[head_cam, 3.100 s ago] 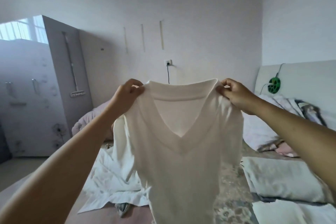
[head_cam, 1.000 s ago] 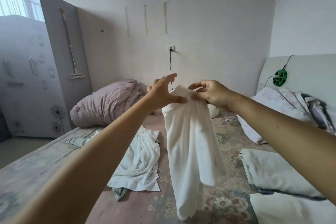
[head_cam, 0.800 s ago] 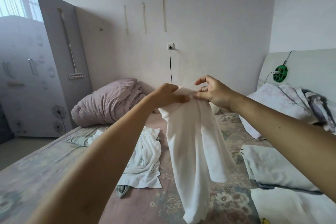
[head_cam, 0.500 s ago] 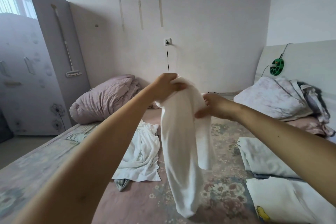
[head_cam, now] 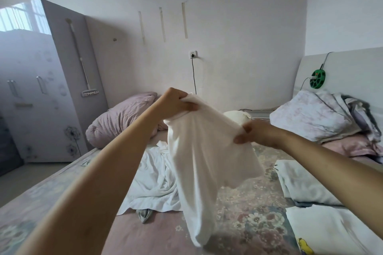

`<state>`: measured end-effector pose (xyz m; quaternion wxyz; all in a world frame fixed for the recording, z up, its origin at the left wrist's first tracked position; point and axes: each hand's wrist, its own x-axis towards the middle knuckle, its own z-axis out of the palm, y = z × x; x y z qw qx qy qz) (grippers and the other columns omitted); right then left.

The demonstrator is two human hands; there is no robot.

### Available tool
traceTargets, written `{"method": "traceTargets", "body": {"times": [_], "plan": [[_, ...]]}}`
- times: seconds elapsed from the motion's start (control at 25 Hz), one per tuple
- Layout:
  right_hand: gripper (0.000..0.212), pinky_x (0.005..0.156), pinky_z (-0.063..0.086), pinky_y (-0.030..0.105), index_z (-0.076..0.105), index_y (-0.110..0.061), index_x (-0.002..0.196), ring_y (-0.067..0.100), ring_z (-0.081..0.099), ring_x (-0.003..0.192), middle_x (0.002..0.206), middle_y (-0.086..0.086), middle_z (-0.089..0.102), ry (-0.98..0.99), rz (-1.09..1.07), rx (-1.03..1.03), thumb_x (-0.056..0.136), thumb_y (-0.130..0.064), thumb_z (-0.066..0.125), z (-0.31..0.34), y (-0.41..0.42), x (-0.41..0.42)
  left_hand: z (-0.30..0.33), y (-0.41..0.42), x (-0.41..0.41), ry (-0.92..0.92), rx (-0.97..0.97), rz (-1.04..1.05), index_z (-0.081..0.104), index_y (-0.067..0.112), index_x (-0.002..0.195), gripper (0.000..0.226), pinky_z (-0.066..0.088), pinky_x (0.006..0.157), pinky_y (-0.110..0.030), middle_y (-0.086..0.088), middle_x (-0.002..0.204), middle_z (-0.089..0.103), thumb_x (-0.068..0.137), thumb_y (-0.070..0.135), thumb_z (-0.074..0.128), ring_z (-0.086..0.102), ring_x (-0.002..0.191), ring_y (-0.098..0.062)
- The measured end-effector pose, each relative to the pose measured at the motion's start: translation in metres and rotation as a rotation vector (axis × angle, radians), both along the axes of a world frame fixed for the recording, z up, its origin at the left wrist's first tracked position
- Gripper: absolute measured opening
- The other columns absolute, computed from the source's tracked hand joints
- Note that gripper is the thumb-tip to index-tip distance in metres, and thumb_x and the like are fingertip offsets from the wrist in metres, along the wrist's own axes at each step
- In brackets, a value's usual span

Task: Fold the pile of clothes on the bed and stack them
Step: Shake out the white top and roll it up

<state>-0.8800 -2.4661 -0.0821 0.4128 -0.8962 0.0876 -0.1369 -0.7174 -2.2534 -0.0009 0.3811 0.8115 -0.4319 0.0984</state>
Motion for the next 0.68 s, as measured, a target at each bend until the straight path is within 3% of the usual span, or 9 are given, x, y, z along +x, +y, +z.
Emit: {"method": "traceTargets", "body": {"times": [0.16,0.28,0.4,0.48,0.56,0.68], "plan": [[0.024,0.059,0.037,0.012,0.065,0.004,0.092,0.011,0.048,0.076,0.08,0.0,0.055,0.015,0.026,-0.072,0.081,-0.016,0.073,0.0,-0.004,-0.005,0.004,0.012,0.011,-0.001,0.028,0.006,0.054,0.01,0.069,0.035,0.025,0.057,-0.026,-0.002,0.067,0.036,0.075,0.035,0.078,0.031,0.063,-0.012],[0.015,0.067,0.038,0.024,0.066,-0.002,0.077,0.012,0.049,0.073,0.075,0.0,0.055,-0.043,-0.003,0.006,0.078,-0.013,0.076,-0.002,-0.012,-0.01,0.002,0.017,0.019,-0.006,0.056,0.034,0.059,-0.001,0.073,0.058,0.03,0.062,-0.028,-0.001,0.068,0.042,0.062,0.053,0.077,0.035,0.066,-0.013],[0.009,0.061,0.043,0.016,0.07,-0.008,0.073,0.006,0.054,0.063,0.072,-0.001,0.061,-0.061,-0.018,0.086,0.075,-0.01,0.078,-0.002,-0.015,-0.017,0.0,0.018,0.021,-0.029,0.105,0.072,0.056,0.012,0.071,0.065,0.03,0.063,-0.029,0.0,0.07,0.04,0.047,0.071,0.066,0.034,0.066,-0.013],[0.018,0.052,0.039,0.01,0.07,0.005,0.082,0.001,0.05,0.053,0.07,0.001,0.06,-0.056,-0.03,0.067,0.075,-0.01,0.078,0.001,-0.018,-0.018,0.0,0.019,0.025,-0.045,0.119,0.051,0.055,0.016,0.073,0.055,0.03,0.063,-0.029,0.0,0.072,0.04,0.057,0.066,0.072,0.034,0.068,-0.014],[0.02,0.043,0.031,0.01,0.069,0.004,0.084,-0.002,0.044,0.047,0.064,-0.003,0.057,-0.037,-0.054,0.022,0.078,-0.013,0.076,0.004,-0.022,-0.017,0.0,0.017,0.027,-0.058,0.124,0.029,0.053,0.01,0.072,0.04,0.028,0.062,-0.027,-0.003,0.072,0.037,0.074,0.043,0.076,0.032,0.069,-0.015],[0.022,0.049,0.047,0.019,0.068,0.002,0.095,0.011,0.057,0.072,0.083,0.005,0.062,-0.005,-0.032,0.144,0.082,-0.015,0.073,0.004,-0.031,-0.004,-0.006,0.007,0.031,-0.159,0.066,0.008,0.047,0.012,0.068,0.037,0.029,0.058,-0.027,-0.001,0.067,0.036,0.083,0.034,0.072,0.03,0.07,-0.016]]}}
